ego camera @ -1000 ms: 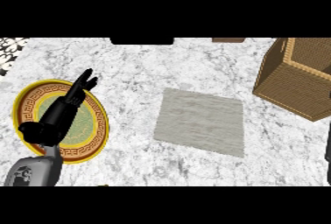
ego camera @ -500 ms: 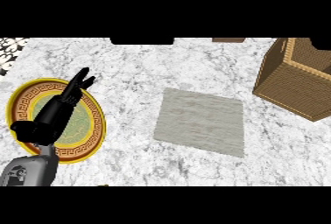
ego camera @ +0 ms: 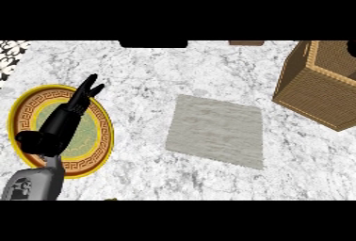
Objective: Pick the tomato from the placemat and place it in the basket
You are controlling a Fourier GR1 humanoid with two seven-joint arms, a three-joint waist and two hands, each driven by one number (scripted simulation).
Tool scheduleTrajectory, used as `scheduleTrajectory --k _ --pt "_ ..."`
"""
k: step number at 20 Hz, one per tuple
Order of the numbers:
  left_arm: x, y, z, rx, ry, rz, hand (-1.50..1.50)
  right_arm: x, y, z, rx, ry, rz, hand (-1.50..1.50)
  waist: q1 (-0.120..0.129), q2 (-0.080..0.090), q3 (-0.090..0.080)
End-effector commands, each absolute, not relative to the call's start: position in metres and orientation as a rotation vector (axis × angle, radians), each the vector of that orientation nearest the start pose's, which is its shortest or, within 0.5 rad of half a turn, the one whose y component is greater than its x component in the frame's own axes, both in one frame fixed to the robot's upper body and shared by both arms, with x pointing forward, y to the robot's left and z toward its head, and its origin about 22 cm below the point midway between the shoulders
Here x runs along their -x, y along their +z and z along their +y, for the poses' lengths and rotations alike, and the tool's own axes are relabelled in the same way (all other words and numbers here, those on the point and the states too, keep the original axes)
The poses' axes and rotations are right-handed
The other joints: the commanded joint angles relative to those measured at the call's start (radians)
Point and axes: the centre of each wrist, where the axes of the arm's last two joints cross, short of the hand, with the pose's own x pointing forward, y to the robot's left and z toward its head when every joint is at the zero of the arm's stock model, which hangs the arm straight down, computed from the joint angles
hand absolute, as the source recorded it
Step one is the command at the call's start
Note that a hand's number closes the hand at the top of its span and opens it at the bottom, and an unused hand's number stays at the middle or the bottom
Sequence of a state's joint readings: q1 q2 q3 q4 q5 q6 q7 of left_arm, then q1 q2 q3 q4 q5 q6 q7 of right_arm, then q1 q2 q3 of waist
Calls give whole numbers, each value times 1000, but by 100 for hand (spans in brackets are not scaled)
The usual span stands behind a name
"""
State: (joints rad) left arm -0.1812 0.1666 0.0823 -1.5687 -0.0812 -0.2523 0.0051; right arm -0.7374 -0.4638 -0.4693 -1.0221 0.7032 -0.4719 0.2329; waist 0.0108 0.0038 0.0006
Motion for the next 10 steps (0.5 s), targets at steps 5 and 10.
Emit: scheduleTrajectory --k 5,10 --pt "-285 77 272 -41 -402 -1708 0 -391 147 -408 1322 -218 -1547 -150 4 0 0" --pt "-284 56 264 -39 -391 -1689 0 -399 179 -407 1302 -192 -1586 -150 -3 -2 -1"
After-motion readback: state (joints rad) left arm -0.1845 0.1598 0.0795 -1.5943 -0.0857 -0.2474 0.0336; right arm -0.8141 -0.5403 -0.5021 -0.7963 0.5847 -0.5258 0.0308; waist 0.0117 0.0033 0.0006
